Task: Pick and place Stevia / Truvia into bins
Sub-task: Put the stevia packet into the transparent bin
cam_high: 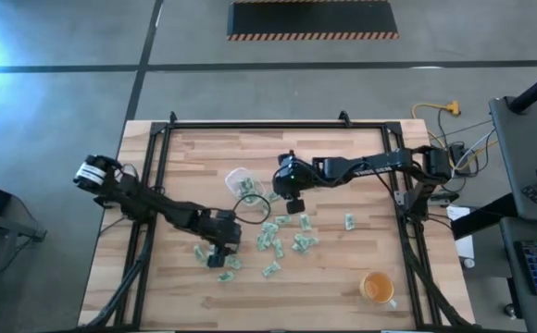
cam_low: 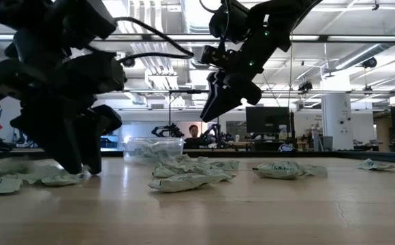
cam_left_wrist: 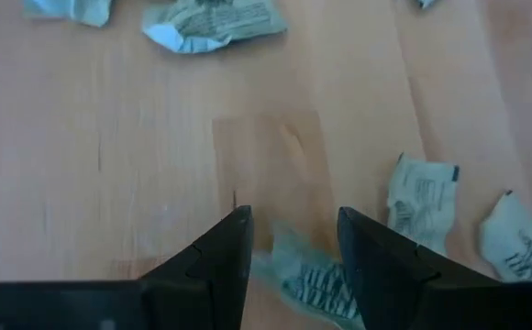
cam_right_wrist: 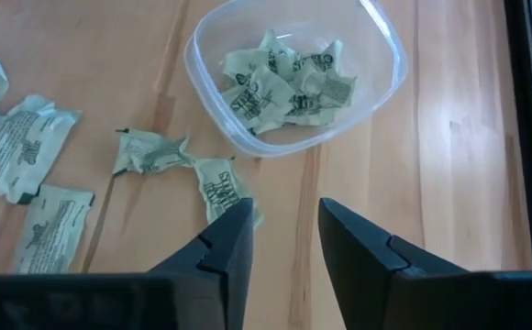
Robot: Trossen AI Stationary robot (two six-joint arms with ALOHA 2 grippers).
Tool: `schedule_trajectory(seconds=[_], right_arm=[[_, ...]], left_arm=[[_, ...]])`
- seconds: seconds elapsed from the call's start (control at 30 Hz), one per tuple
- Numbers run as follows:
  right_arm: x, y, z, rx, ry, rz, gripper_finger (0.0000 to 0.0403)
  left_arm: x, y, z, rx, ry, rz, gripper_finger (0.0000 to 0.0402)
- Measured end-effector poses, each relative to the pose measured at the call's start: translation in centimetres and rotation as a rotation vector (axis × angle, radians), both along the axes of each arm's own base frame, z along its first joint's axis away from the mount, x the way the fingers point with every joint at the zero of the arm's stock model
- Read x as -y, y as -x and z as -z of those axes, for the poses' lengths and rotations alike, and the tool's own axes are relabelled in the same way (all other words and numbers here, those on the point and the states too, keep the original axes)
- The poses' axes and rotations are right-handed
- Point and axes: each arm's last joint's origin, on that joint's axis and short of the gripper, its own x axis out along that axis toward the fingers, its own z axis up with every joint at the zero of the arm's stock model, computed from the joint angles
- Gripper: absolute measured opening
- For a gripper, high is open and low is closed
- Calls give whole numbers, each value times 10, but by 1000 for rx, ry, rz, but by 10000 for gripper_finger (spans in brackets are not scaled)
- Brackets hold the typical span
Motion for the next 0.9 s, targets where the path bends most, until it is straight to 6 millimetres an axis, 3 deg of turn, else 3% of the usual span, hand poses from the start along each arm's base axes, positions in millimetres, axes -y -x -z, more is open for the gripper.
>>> schedule_trajectory(seconds=[0.17,0.9], right_arm=[[0,1,1,-10,-1,0,109],[0,2,2,-15,-5,2,88]], left_arm=[[0,-1,-2,-9,-9,0,136],[-4,7,-5,-115,-110,-23,4]])
